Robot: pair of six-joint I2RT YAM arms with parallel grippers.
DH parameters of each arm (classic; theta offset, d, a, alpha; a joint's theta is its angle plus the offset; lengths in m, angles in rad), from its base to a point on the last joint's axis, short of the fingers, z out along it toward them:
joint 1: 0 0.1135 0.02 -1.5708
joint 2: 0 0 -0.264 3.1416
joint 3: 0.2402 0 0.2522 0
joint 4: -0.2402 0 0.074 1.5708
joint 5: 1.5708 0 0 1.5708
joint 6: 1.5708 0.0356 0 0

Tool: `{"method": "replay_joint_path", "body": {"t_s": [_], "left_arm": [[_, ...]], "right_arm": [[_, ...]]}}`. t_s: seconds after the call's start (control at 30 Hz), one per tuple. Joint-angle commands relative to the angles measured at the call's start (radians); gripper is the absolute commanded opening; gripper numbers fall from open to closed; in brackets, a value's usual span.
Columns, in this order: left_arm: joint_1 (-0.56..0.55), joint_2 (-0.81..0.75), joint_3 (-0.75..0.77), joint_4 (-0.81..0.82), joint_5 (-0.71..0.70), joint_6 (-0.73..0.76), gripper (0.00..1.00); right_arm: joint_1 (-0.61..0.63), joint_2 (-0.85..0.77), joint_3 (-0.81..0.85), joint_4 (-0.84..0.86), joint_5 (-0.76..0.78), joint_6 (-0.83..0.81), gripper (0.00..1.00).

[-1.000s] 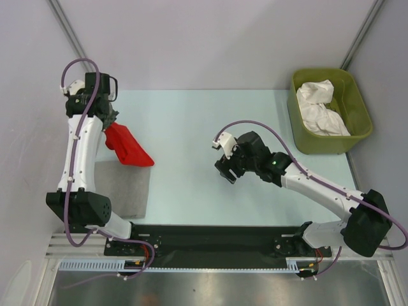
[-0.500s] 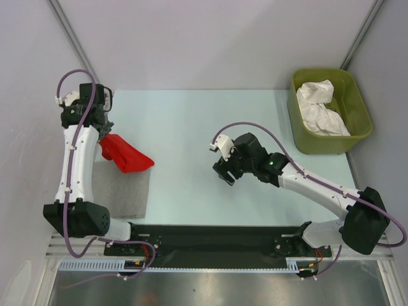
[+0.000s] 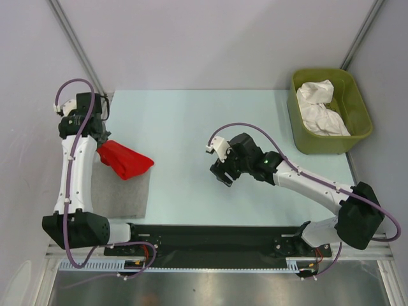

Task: Fold and stack the t-shirts
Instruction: Neatly place the folded tshirt to the corner

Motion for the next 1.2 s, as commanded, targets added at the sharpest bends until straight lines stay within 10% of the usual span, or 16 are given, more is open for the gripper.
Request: {"method": "replay_joint_path", "body": {"t_s": [0.0, 0.6, 1.17], "left_arm": [[0.015, -0.06, -0.007, 0.062, -0.044, 0.082, 0.0], [0.1, -0.134, -0.137, 0.125, -0.065, 0.142, 0.0], [0.285, -0.292, -0.547, 0.014, 0.079, -0.211, 0.0]], "right_arm": [[0.008, 0.01, 0.052, 0.007, -0.02, -0.011, 0.76], [0.014, 0.013, 0.038, 0.001, -0.015, -0.019, 0.77], [0.029, 0.036, 0.05, 0.004, -0.032, -0.015, 0.77]]}}
